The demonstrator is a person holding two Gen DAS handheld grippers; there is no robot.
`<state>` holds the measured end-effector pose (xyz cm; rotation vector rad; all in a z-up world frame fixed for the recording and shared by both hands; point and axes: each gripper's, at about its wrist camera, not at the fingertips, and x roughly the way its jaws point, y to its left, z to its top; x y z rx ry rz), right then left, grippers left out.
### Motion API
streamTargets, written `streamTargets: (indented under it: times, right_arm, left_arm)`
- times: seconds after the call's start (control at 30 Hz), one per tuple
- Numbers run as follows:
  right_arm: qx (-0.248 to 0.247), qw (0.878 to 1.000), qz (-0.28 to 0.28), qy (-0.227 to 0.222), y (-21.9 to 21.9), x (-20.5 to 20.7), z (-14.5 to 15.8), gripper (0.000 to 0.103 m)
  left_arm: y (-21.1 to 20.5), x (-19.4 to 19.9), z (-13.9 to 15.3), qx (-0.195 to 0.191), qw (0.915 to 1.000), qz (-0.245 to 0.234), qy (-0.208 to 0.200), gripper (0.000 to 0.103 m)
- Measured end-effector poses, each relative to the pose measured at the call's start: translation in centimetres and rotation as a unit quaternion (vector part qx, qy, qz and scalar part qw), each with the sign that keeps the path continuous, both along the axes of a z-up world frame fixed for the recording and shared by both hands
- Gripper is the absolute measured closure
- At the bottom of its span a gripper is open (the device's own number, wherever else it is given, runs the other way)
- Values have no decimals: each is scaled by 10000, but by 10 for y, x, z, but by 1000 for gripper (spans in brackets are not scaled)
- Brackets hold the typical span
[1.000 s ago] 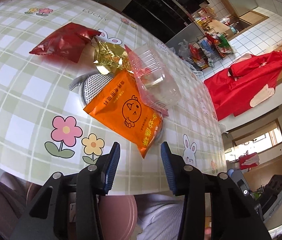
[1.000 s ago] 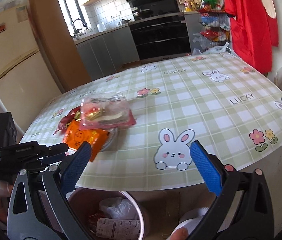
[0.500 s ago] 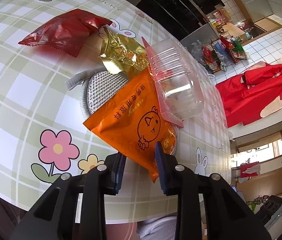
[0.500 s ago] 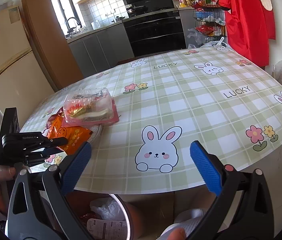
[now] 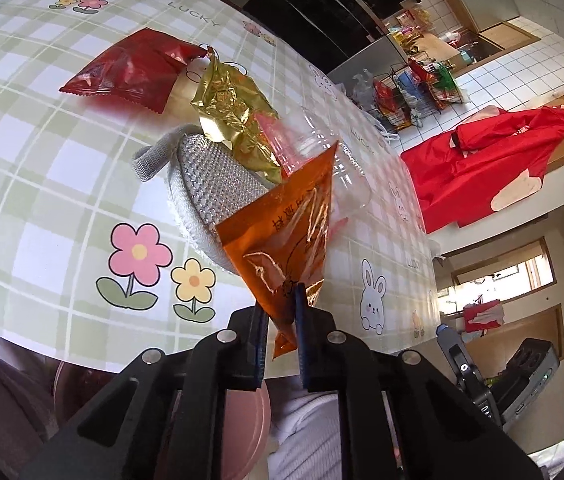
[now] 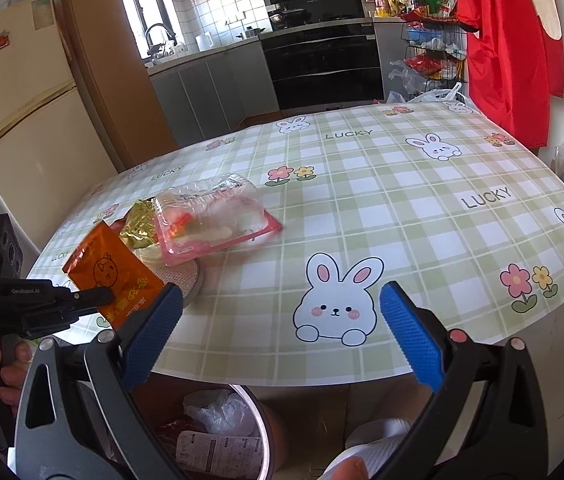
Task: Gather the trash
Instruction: 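Grasp the clear pink-rimmed plastic container with the right tool while the left tool holds the orange package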
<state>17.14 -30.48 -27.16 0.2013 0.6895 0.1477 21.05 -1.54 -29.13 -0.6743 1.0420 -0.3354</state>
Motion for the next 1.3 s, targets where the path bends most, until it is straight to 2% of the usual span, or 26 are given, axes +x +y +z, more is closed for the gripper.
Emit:
streamTargets:
  times: [0.1,0.2,0.3,0.4,0.57,0.77,0.87,1.03,1.1,1.17,1.23,1.3]
  right_arm:
    - [-13,10000,33,-17,5,0,3,6]
    - [-41,10000,72,-11,8,1,5,6]
    - [-50,9999,110,2,10,2,6,6]
    - [-132,9998,136,-13,12,2,8,6]
    - [-309,9993,202,-28,15,5,7,6]
    - [-1052,9920,698,-86,44,26,1,6]
    - [-1818,9751,1259,-147,79,48,-6,6]
    - [-2958,9276,2272,-184,136,82,-20,6]
    - [-3397,9036,2607,-116,153,93,-27,6]
    - [-3765,8825,2819,-42,165,102,-34,6]
    - [-4037,8674,2911,56,172,110,-40,6]
    - [-4146,8598,2978,125,175,117,-40,6]
  left_arm:
    - [4,-1,-1,171,9998,90,-36,90]
    - [-1,-2,0,576,9981,-61,-221,90]
    - [-3,-5,5,723,9967,-162,-332,91]
    - [-3,-8,14,691,9963,-211,-466,94]
    - [3,-23,38,706,9924,-314,-953,98]
    - [42,-36,57,437,9922,220,-1146,98]
    - [58,-41,68,479,9896,437,-1288,98]
    - [73,-52,74,509,9869,583,-1418,98]
    - [77,-57,71,492,9870,602,-1410,98]
    - [82,-59,67,429,9877,615,-1371,98]
    - [86,-60,63,369,9881,646,-1345,98]
    - [89,-59,58,306,9886,653,-1321,98]
